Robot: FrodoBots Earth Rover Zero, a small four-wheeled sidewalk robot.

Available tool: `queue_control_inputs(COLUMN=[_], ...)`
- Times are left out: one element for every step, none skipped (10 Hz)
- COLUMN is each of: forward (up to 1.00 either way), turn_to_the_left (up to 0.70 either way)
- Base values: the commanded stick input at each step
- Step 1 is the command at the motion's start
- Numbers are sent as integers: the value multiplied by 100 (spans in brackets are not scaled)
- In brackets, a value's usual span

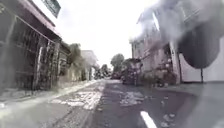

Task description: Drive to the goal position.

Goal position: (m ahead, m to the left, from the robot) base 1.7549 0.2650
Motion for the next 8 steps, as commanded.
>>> queue_control_inputs(forward=[85, 85, 85, 85, 85, 85, 85, 85], turn_to_the_left=[0, 0, 0, 0, 0, 0, 0, 0])
